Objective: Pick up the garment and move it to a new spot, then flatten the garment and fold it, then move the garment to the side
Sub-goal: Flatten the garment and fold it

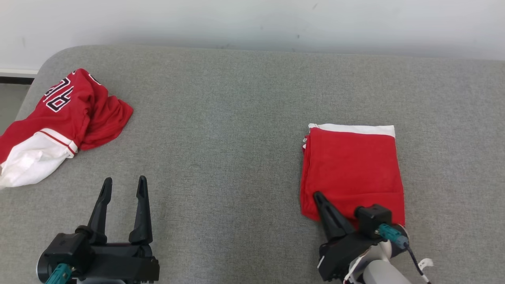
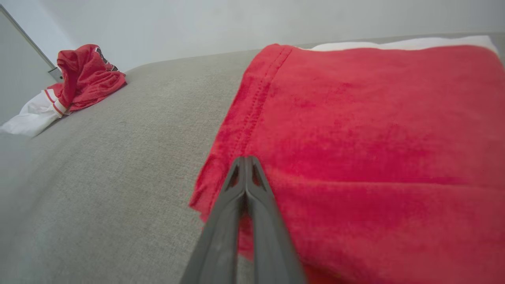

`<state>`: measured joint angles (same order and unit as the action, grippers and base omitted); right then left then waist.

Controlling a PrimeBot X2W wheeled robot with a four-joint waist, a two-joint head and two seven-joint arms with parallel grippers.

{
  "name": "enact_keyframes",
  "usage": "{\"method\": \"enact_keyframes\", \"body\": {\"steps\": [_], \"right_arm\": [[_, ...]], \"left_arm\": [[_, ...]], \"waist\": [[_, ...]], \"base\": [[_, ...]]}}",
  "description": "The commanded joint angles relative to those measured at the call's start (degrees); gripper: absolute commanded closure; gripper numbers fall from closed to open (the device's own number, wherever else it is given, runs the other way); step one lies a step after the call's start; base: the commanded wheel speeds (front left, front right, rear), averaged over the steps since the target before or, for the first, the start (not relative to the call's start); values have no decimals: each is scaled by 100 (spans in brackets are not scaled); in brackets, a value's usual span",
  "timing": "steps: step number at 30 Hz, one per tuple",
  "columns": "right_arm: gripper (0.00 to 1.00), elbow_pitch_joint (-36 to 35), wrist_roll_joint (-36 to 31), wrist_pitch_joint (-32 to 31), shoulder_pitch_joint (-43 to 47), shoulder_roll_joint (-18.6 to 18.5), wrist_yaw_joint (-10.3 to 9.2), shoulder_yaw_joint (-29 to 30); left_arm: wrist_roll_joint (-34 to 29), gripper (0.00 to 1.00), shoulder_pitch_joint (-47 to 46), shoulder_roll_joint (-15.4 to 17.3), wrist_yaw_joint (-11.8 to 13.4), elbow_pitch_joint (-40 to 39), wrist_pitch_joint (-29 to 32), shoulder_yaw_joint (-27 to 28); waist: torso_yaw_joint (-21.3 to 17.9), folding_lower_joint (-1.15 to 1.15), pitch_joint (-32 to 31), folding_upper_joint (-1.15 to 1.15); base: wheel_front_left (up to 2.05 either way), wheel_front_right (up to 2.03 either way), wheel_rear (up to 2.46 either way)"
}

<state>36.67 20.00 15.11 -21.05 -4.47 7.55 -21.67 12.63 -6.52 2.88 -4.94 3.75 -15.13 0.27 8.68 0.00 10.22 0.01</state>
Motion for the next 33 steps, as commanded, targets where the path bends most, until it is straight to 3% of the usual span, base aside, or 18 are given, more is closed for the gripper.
{"method": "enact_keyframes", "body": {"steps": [1,6,15,25,26,27,33], "right_arm": [[100,5,17,5,-64,46,-14,-92],[100,-292,46,5,-144,18,-14,-48],[100,-1141,-120,4,111,-517,-14,533],[100,-1713,-208,5,679,-840,-14,1021],[54,-1787,-228,5,760,-836,-13,1081],[0,-1851,-259,5,853,-841,-13,1131],[0,-2195,-301,5,1423,-798,-13,1509]], "left_arm": [[15,0,-48,4,21,25,-2,-7],[-23,0,42,4,20,9,-2,70],[-169,0,202,4,-27,0,-2,232],[-444,0,492,17,-47,-88,-2,518],[-472,0,525,18,-49,-92,-2,548],[-497,0,569,17,-55,-82,-2,578],[-602,0,781,15,-66,-62,-2,697]], "waist": [[10,0,-12,-1],[-147,0,-63,-1],[-661,0,-324,-1],[-1065,0,-607,-1],[-1087,0,-628,-1],[-1112,0,-656,-1],[-1174,0,-822,-1]], "base": [[0,0,0],[0,0,0],[0,0,0],[0,0,0],[0,0,0],[0,0,0],[0,0,0]]}}
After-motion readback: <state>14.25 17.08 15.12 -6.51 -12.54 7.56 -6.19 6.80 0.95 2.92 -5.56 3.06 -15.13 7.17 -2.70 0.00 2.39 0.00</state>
